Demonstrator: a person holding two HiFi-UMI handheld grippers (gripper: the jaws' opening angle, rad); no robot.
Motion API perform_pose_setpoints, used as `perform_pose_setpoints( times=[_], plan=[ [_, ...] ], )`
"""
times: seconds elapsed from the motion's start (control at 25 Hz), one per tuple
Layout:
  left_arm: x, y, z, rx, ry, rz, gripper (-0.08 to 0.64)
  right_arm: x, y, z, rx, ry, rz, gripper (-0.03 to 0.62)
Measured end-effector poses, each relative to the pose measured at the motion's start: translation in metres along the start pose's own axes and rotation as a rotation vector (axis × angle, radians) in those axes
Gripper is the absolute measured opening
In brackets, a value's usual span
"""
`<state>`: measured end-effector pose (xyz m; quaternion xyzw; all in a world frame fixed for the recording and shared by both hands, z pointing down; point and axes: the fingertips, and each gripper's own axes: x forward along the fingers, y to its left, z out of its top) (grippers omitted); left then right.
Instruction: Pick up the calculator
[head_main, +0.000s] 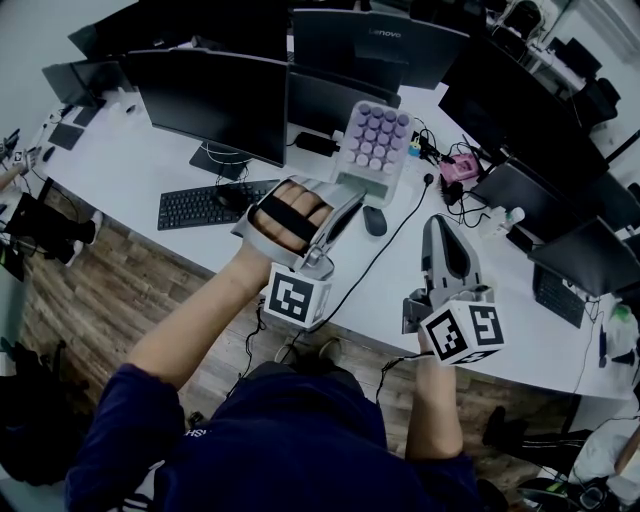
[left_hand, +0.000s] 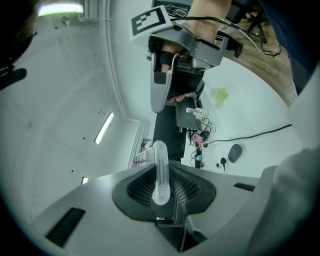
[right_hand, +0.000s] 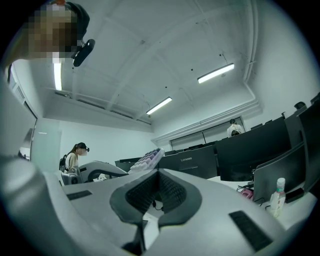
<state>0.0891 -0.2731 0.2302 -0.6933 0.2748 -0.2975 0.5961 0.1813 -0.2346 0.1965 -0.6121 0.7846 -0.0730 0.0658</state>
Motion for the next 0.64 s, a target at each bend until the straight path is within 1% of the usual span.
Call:
perform_pose_setpoints(
  times=[0.32, 0.64],
  plan=[
    [0.0003, -0.0006, -0.0014, -0.005, 0.005, -0.001, 0.098, 0.0016, 0.0006, -0.0013, -0.001, 0.005, 0.009, 0.002],
    [0.0003, -0.0067, -0.0003, 0.002, 0.001, -0.022, 0.097, 0.0048, 0.0012, -0.0023, 0.001, 0.01, 0.016, 0.002]
  ],
)
